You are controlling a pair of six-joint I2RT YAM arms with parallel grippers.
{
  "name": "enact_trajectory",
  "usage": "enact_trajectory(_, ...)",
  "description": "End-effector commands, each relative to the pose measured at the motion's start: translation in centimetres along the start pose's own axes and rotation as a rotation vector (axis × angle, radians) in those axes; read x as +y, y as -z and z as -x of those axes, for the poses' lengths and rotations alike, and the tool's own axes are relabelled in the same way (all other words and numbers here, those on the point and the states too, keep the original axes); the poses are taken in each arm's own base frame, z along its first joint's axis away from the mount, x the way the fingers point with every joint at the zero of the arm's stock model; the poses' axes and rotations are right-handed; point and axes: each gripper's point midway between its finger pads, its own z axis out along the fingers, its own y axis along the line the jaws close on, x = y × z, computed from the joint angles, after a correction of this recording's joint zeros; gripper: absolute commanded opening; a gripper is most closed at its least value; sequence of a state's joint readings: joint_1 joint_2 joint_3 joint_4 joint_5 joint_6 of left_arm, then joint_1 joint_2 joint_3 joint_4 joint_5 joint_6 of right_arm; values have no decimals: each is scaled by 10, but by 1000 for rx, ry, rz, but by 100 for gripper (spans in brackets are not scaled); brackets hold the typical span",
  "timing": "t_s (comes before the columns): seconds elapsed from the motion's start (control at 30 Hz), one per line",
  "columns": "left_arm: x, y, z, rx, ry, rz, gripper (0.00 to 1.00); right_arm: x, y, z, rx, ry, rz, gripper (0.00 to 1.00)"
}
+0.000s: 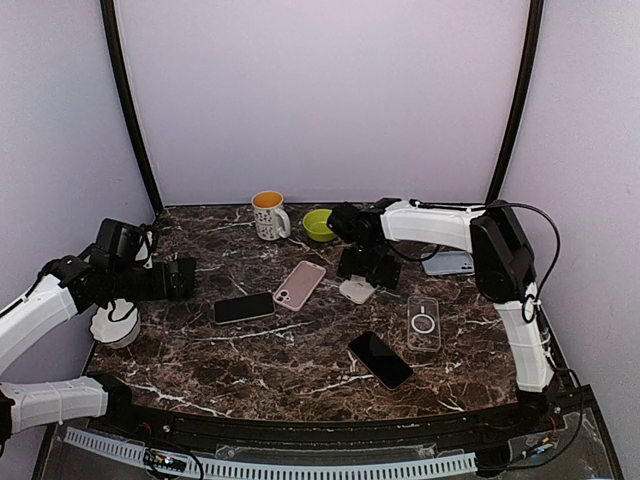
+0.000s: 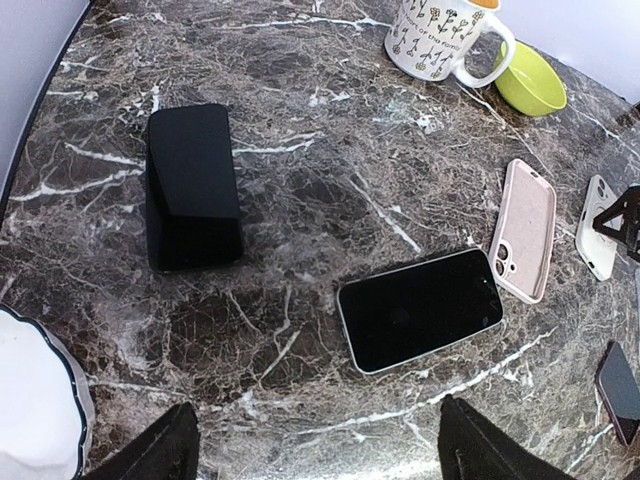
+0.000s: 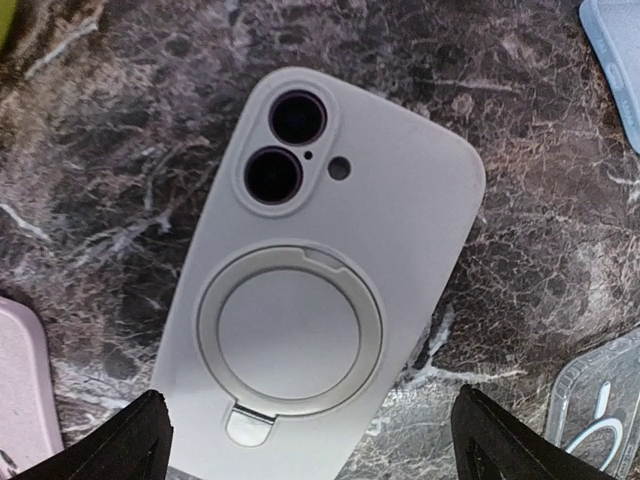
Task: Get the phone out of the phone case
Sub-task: Move the phone with the phone case to the center of the board.
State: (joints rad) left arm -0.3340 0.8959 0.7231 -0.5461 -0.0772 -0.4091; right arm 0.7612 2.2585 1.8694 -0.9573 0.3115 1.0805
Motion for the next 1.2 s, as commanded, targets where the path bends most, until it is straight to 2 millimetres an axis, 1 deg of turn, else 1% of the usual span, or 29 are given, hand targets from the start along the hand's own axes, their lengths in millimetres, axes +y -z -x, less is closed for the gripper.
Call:
enact_trajectory(0.0,9,2,-6,2,-46,35,85,-2,-9,-2,10,8,-53,99)
enact_trajectory(0.2,11,1,-5,4,-47,53,84,6,-22,4,-1,59,-83,99)
enact_trajectory(0.3,11,2,-4,0,-50,52,84,10,-29,2,8,86,-75,99)
enact_trajectory(0.4,11,1,-5,0,-55,50,84,8,-35,-3,26,86,-90,99)
enact_trajectory(0.5,11,0,-5,4,-57,51,84,4,-38,-8,39,79,-102,93)
enact_trajectory(0.63,11,-2,-6,13,-59,55,83,5,-38,-12,57,107,-77,78)
enact_trajectory(0.73,12,-3,-7,17,-61,57,83,12,-29,-14,54,163,-26,65)
enact_trajectory(0.8,11,-3,-7,17,-67,52,83,17,-16,-14,31,204,24,59)
enact_trajectory(0.83,9,-3,-7,14,-70,41,83,22,-9,-12,16,219,64,59)
enact_trajectory(0.93,5,-4,-7,13,-82,15,83,27,9,-10,-6,261,144,56)
enact_trajectory(1.07,2,-5,-8,18,-90,-2,82,33,33,-10,-35,316,238,55)
enact_trajectory(1.17,-4,-5,-8,17,-100,-34,82,34,45,-14,-48,358,280,56)
